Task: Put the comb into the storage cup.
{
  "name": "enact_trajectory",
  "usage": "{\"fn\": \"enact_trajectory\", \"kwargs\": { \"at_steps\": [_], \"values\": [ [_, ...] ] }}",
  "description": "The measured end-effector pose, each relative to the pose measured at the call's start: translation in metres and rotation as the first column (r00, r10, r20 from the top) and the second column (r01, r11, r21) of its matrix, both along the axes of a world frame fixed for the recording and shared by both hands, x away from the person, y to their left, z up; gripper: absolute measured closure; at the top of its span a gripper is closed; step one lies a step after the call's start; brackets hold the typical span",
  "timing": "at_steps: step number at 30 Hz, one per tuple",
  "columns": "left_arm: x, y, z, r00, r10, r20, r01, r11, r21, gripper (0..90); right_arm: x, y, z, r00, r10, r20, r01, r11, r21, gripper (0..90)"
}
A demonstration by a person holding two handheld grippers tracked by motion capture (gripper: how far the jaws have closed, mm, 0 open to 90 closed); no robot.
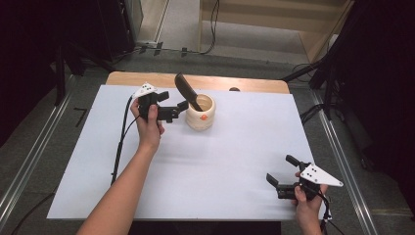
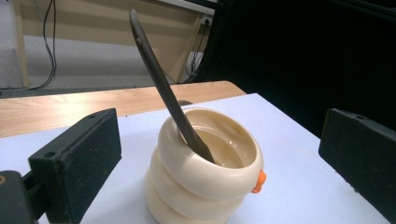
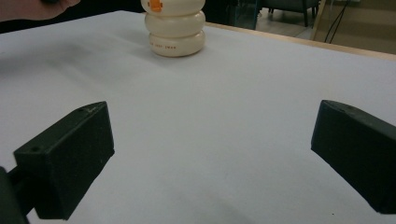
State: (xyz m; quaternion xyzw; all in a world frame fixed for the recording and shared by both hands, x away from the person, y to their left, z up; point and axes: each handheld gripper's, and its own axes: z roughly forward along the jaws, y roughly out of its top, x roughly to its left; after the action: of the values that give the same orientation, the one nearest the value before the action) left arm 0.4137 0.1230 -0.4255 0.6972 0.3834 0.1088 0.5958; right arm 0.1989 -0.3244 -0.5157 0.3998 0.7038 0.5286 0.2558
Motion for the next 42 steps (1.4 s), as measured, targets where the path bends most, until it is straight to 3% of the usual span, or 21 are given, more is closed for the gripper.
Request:
{"fn": "enact_trajectory", "kwargs": {
  "at_steps": [3, 19, 31, 42],
  "values": [
    [-0.004, 0.001, 0.000, 0.9999, 0.001, 0.011, -0.002, 0.9996, 0.028, 0.0, 0.000, 0.000, 0.000, 1.0000, 0.000, 0.000, 0.000, 1.000, -0.001, 0.0],
    [-0.019, 0.014, 0.000, 0.9994, -0.005, 0.033, 0.004, 0.9995, 0.032, 0.0, 0.000, 0.000, 0.000, 1.0000, -0.003, 0.000, 0.003, 1.000, -0.002, 0.0],
    [-0.032, 0.023, -0.004, 0.9987, -0.007, 0.051, 0.004, 0.9982, 0.060, 0.0, 0.000, 0.000, 0.000, 1.0000, -0.005, -0.002, 0.005, 1.000, 0.000, 0.0],
    [-0.045, 0.032, -0.007, 0.9975, -0.014, 0.070, 0.010, 0.9986, 0.052, 0.0, 0.000, 0.000, 0.000, 1.0000, -0.006, -0.003, 0.006, 1.000, -0.003, 0.0]
  ]
}}
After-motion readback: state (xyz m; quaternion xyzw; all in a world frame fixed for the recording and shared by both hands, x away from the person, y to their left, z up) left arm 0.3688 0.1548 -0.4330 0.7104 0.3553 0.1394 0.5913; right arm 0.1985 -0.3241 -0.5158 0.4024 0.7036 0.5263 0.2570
